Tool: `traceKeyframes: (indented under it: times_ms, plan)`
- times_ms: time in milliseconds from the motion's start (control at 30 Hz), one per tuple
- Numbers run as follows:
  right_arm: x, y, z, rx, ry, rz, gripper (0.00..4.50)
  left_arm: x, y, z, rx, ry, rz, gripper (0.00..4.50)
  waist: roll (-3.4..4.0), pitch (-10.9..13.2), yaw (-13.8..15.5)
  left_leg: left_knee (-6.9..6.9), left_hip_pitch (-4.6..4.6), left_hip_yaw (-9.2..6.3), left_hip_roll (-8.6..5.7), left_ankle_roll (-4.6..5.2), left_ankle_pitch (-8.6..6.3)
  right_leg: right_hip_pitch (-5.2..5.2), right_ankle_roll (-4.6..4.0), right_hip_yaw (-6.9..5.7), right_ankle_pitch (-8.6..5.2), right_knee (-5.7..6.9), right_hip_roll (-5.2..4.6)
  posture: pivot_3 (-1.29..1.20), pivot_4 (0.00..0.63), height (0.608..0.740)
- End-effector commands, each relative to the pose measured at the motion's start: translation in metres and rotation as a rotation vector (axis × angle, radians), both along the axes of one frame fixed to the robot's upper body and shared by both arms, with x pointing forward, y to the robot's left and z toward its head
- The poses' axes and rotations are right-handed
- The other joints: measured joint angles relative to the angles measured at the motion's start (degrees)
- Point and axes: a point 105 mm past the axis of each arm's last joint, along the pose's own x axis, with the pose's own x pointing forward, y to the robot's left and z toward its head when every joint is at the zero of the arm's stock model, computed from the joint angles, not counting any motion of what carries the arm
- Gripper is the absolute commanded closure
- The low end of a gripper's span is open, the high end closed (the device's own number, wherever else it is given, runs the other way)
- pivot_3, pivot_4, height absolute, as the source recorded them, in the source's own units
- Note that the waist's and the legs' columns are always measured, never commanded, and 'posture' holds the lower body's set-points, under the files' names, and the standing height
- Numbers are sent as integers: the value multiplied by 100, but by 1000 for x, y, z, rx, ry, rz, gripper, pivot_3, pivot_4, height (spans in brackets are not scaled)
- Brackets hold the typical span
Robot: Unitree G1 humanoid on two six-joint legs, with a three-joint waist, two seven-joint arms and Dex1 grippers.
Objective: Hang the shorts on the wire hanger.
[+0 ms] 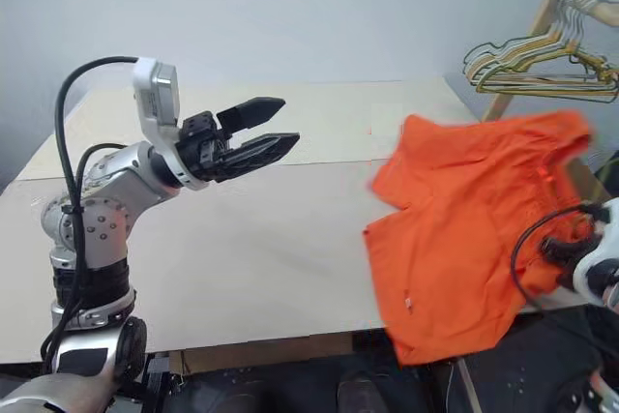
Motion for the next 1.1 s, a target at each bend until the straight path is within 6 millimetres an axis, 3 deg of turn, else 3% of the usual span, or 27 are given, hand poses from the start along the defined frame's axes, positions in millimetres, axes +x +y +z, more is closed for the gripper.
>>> traceKeyframes:
  times_ms: [33,200,433,667,900,1100]
  plan:
    - [3,-25,31,15,-112,-250,4500,-4,-1,11,-13,-51,-19,23,16,-10,-117,-4,1,-1,0,0,0,1,0,0,0,-6,1,-238,30,740]
    - [19,-27,54,153,-218,-442,4500,-3,0,10,-1,-55,-13,23,55,-34,-317,-16,0,-2,-5,0,2,1,0,4,0,-17,-6,-230,28,740]
    - [23,-30,63,316,-182,-635,4500,-4,2,8,20,-64,-7,23,88,-54,-417,-32,-3,-3,-8,0,2,0,1,5,-1,-20,-8,-211,34,740]
    - [21,-28,43,340,-53,-706,4500,-8,3,3,41,-62,4,23,90,-56,-416,-32,-2,0,-11,0,2,1,1,9,-1,-31,-10,-195,38,740]
    - [19,-24,45,222,-30,-713,2307,-10,5,3,57,-62,13,0,96,-59,-412,-33,2,1,-11,0,2,1,2,13,-1,-29,-9,-180,38,740]
    - [13,-20,96,-133,-93,-751,281,-9,7,5,71,-70,25,0,103,-63,-418,-33,6,2,-11,0,2,0,2,16,-2,-27,-9,-159,33,740]
